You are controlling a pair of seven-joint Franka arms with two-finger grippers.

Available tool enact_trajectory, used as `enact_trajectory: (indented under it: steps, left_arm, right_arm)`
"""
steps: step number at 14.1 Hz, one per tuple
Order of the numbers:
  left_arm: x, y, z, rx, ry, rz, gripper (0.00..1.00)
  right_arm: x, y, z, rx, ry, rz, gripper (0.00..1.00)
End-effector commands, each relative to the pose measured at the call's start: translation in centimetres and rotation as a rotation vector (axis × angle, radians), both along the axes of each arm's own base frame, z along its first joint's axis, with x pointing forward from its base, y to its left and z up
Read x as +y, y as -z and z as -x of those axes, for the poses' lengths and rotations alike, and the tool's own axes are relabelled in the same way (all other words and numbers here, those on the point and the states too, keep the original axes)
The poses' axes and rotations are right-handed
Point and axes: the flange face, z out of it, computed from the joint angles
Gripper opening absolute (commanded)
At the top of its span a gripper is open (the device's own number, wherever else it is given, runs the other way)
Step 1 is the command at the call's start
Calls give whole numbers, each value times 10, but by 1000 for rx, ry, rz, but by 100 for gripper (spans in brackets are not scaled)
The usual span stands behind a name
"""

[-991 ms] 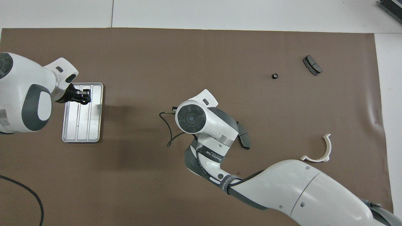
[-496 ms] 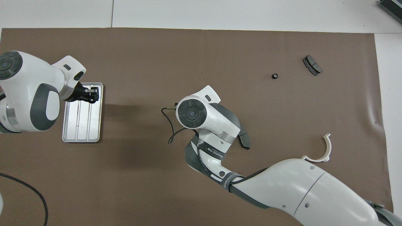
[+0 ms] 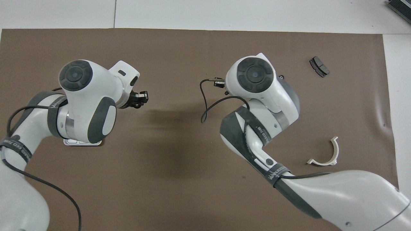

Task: Place bearing gear from tray to pile

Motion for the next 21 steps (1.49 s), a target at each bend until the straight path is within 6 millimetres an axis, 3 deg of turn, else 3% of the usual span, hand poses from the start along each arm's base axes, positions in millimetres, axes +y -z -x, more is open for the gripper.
enact_trajectory:
  steps: [1, 3, 4, 6, 7, 9, 11, 13, 16, 18, 19, 20, 21]
  left_arm:
    - [-37, 26, 8, -28, 5, 16, 0]
    - [-52, 29, 17, -38, 38, 21, 0]
    - [-57, 29, 20, -46, 48, 26, 17]
    - [-60, 26, 20, -57, 54, 32, 87]
    - [-60, 25, 19, -63, 54, 34, 100]
    - [-51, 12, 7, -75, 36, 41, 100]
    - [-11, -20, -20, -99, -31, 50, 100]
    - [44, -64, -53, -90, -106, 38, 100]
    - [169, -116, -101, -62, -126, -7, 100]
    - [242, -137, -106, -23, -55, -42, 100]
    - [266, -147, -105, -16, -17, -56, 100]
    - [290, -157, -106, -13, -8, -62, 100]
    - [314, -171, -98, 17, -20, -66, 100]
  right_arm:
    - [-49, 19, 11, 34, -41, 4, 0]
    - [-100, 45, 12, 21, -44, -28, 0]
    - [-121, 60, 15, 14, -60, -36, 0]
    - [-151, 78, 20, 9, -88, -16, 0]
    - [-156, 82, 21, 15, -90, -13, 0]
    - [-163, 97, 20, 22, -86, -5, 0]
    - [-180, 108, 20, 20, -102, 9, 0]
    - [-180, 116, 18, 11, -92, 2, 0]
    - [-181, 134, 17, 18, -99, -17, 0]
    - [-184, 138, 17, 22, -127, -11, 26]
    - [-187, 138, 17, 22, -127, -7, 67]
    - [-186, 136, 16, 19, -127, -8, 100]
    - [-178, 122, 15, 10, -129, -14, 100]
